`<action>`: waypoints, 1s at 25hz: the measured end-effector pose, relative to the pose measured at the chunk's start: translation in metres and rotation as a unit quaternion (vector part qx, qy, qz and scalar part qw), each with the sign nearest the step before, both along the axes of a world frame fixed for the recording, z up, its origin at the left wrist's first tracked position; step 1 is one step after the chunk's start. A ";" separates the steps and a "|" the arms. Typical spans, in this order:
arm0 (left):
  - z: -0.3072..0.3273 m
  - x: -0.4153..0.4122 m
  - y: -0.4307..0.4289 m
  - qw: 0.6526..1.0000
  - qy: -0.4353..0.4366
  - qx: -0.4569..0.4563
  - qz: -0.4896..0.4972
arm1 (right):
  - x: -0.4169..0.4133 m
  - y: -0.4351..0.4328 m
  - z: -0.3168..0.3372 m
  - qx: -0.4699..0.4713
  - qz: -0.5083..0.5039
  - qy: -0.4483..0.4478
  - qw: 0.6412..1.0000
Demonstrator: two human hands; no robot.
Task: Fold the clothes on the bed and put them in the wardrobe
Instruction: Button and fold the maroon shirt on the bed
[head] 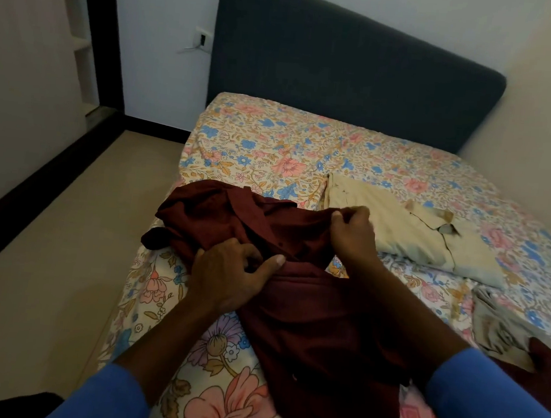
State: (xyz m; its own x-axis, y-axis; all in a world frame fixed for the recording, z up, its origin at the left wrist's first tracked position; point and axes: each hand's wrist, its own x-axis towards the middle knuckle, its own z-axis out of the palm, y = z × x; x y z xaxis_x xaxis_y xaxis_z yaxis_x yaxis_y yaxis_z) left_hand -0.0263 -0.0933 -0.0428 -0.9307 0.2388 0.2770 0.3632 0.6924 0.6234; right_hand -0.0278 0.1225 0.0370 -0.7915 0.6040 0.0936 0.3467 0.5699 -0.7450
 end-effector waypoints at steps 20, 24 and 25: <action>0.242 -0.005 -0.014 0.990 0.094 -0.103 -0.005 | 0.036 -0.091 0.140 0.250 0.281 0.291 0.880; 0.353 0.032 -0.026 0.974 0.129 -0.107 -0.154 | 0.055 -0.078 0.255 0.217 0.384 0.231 0.867; 0.376 0.043 -0.031 0.975 0.132 -0.083 -0.159 | 0.062 -0.072 0.285 0.179 0.407 0.193 0.875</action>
State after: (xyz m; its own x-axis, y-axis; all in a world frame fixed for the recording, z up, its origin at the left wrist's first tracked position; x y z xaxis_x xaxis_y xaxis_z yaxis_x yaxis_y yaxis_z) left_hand 0.0164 -0.1240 0.3331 -0.7042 0.5647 0.4303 0.7082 0.6021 0.3687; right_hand 0.0346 0.0507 0.3225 -0.8136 -0.2668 0.5166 -0.5198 0.7318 -0.4408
